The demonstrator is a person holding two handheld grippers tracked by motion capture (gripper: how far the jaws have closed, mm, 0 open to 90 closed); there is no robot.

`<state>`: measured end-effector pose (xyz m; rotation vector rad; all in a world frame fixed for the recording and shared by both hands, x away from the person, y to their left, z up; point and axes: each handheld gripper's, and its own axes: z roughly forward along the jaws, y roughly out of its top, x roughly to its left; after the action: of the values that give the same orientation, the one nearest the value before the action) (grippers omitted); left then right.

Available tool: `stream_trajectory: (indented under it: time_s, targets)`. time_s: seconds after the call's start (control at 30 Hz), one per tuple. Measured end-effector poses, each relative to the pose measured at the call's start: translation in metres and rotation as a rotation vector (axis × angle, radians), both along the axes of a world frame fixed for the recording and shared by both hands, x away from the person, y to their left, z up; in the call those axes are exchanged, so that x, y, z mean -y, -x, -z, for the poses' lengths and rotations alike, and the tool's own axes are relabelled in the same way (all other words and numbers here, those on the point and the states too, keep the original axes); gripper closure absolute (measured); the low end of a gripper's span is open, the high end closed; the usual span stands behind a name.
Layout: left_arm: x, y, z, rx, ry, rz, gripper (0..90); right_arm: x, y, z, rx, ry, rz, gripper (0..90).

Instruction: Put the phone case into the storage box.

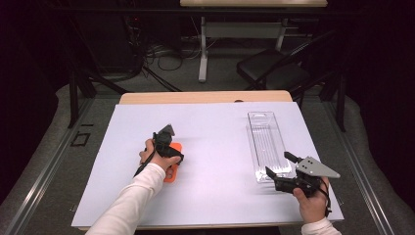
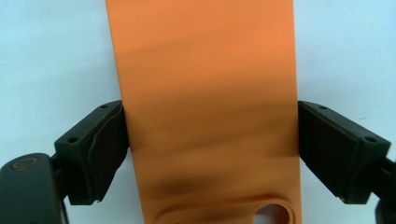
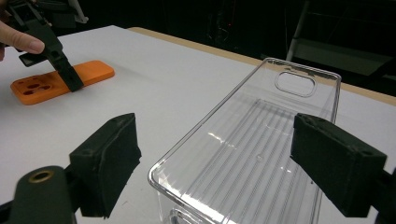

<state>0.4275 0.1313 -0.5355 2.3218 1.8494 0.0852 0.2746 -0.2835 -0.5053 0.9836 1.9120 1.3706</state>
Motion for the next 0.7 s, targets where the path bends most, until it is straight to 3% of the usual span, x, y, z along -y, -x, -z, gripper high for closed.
stream_trajectory:
  time_s: [0.4,0.7]
  targets:
    - [0.0009,-0.0004,-0.0001,-0.002,-0.009,-0.002,13.3,0.0004,-0.0002,0.0001,0.0,0.001,0.001,14.6]
    - [-0.0041,-0.001,-0.0032,-0.031,0.005,0.009,14.9,0.0003,-0.0003,0.0002,0.0,-0.001,0.002,14.6]
